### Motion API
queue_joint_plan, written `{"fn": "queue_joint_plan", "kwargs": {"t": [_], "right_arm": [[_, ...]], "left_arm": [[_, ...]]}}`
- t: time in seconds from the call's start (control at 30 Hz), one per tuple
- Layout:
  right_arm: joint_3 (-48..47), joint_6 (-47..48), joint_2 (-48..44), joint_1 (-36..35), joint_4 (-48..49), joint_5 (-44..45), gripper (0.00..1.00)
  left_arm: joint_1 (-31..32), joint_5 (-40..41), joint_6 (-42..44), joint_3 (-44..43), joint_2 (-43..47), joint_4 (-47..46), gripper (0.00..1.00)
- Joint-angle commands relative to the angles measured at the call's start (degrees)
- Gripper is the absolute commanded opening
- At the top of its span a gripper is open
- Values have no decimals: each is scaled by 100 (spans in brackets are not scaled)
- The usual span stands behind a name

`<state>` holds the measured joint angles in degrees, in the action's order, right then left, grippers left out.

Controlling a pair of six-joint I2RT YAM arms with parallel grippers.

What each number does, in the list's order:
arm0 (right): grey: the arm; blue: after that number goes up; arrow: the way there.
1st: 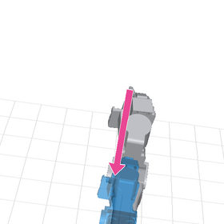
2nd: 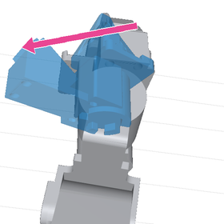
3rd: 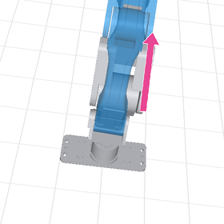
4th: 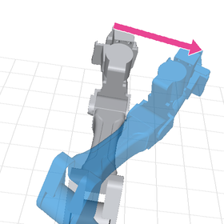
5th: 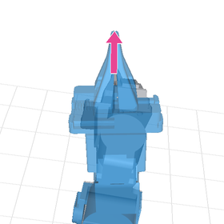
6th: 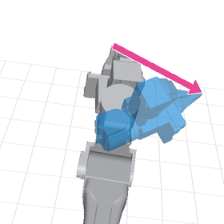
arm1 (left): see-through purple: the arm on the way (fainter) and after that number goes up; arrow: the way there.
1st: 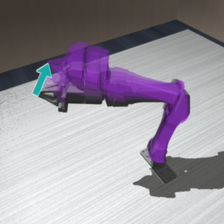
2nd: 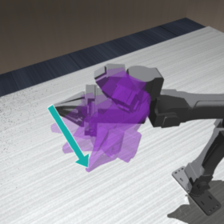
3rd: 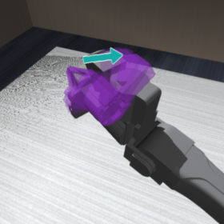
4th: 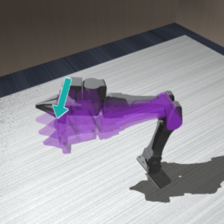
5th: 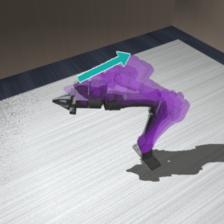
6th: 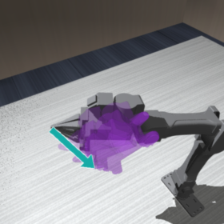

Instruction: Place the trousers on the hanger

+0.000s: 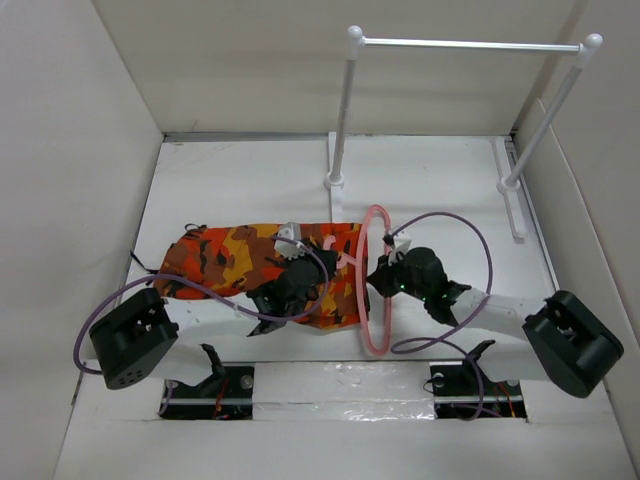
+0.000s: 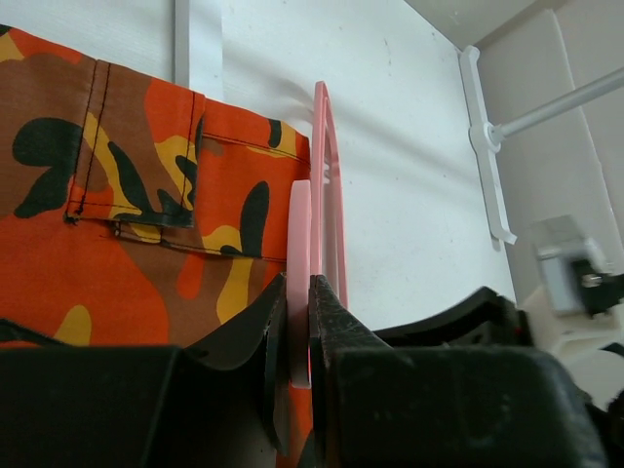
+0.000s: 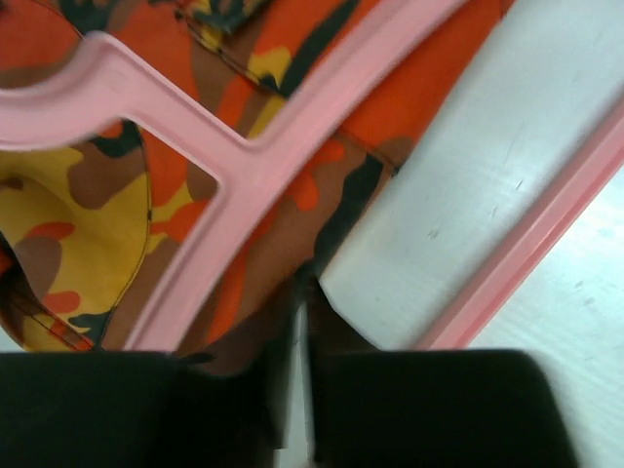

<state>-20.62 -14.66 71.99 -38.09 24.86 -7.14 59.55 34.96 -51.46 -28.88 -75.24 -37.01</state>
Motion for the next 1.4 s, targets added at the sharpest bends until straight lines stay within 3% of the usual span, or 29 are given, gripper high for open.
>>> {"fn": "queue_joint_plan", "kwargs": {"t": [0.0, 0.1, 0.33, 0.47, 0.67, 0.77, 1.13, 1.37], "right_arm": [[-12, -107, 324, -85, 659, -104, 26], [-12, -222, 711, -85, 1046, -235, 50], [155, -617, 1440, -138, 1820, -455, 51], [453, -758, 1293, -138, 2172, -289, 49], [340, -451, -69, -147, 707, 300, 55], [209, -345, -378, -147, 424, 503, 57], [-73, -687, 1001, -41, 1328, 161, 51], [119, -1021, 1897, -41, 2592, -464, 53]], "left_arm": [[22, 99, 189, 128, 290, 54, 0], [22, 134, 215, 146, 291, 89, 0], [22, 108, 242, 173, 185, 107, 0], [22, 107, 251, 199, 203, 133, 0], [22, 72, 277, 217, 308, 98, 0], [22, 46, 286, 225, 370, 80, 0], [22, 81, 312, 304, 581, 124, 0], [22, 81, 303, 331, 379, 80, 0]]}}
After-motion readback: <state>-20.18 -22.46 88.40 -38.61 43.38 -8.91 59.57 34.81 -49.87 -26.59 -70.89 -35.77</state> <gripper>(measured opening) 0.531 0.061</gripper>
